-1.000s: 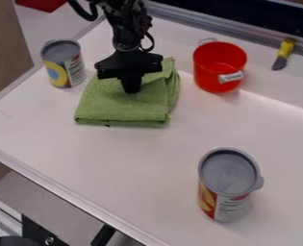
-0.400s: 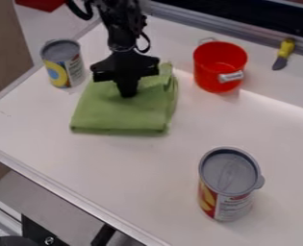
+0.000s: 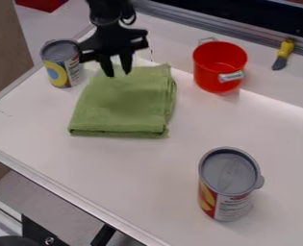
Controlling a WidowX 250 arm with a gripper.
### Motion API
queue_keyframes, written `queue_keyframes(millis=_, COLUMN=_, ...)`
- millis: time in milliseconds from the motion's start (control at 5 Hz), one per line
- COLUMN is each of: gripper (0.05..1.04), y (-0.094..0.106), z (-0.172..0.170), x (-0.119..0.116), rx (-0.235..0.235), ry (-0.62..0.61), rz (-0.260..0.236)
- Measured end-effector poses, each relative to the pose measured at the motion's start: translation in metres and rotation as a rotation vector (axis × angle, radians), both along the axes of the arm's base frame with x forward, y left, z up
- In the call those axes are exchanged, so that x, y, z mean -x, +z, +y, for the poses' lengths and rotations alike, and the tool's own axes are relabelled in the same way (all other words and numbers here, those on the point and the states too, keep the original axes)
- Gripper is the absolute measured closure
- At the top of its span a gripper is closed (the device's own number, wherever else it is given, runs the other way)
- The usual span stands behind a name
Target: Moved the green cloth to the upper left side
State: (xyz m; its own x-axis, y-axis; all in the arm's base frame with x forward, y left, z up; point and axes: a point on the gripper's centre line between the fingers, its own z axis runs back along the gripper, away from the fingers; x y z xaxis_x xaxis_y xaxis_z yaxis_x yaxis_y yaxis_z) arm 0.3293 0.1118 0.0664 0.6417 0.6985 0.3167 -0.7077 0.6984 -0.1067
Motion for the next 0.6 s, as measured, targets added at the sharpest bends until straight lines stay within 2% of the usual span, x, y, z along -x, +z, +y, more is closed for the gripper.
queue_keyframes(millis=200, gripper=0.3, y=0.005, z=-0.011, x=0.017, rx=0.026, ry=-0.034, rz=0.035)
queue_keyframes(millis=400, gripper=0.089, y=0.005, z=-0.022, x=0.036, rx=0.022, ry=-0.096, rz=0.087)
queue_keyframes(millis=600, gripper=0.085, y=0.002, z=-0.03, x=0.052, rx=0.036, ry=-0.175, rz=0.145)
